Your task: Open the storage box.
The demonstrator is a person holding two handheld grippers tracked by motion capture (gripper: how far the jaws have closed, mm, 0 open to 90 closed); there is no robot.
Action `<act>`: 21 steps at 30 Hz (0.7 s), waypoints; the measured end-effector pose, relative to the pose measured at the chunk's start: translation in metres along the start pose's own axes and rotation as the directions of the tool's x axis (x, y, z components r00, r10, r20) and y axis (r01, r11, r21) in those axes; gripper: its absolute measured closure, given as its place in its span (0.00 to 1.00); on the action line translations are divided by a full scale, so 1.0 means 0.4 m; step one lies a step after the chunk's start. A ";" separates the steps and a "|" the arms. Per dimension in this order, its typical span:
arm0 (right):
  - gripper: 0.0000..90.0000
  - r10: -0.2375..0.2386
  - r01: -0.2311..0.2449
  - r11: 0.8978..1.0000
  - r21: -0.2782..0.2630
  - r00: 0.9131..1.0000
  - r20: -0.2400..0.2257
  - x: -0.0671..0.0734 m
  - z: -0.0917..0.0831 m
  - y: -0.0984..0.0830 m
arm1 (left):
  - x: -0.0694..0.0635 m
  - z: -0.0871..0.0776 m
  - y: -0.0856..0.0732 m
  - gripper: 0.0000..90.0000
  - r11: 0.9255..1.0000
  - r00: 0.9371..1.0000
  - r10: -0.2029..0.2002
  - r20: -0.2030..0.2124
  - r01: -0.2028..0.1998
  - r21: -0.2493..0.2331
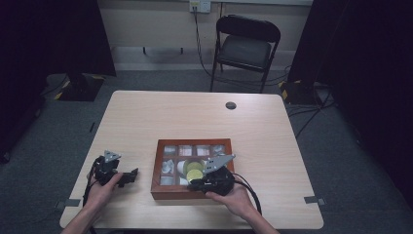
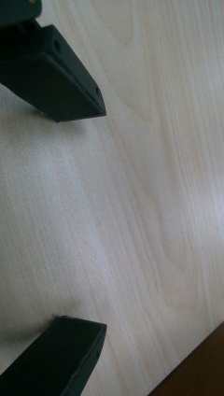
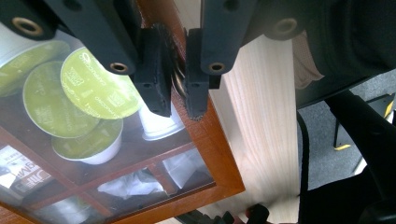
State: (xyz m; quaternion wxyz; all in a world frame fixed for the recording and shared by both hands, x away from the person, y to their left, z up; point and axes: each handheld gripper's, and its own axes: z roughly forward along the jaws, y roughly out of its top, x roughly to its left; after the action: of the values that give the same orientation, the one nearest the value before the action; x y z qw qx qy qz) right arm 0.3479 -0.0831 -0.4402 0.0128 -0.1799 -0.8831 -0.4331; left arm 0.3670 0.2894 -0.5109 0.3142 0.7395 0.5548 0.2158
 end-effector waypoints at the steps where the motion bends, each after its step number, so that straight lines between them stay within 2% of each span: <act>1: 0.90 0.000 0.000 1.000 0.000 1.000 0.000 0.000 0.000 0.000 | 0.000 0.000 0.000 0.00 1.000 1.000 0.000 0.000 0.000 0.000; 21: 0.90 0.009 -0.009 1.000 -0.026 1.000 -0.009 -0.001 -0.017 0.017 | 0.000 0.000 0.000 0.00 1.000 1.000 0.000 0.000 0.000 0.000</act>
State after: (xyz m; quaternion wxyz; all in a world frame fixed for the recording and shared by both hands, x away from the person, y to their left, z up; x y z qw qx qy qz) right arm 0.3497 -0.0846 -0.4307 0.0162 -0.1820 -0.8765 -0.4454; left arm 0.3670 0.2894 -0.5109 0.3141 0.7395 0.5548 0.2158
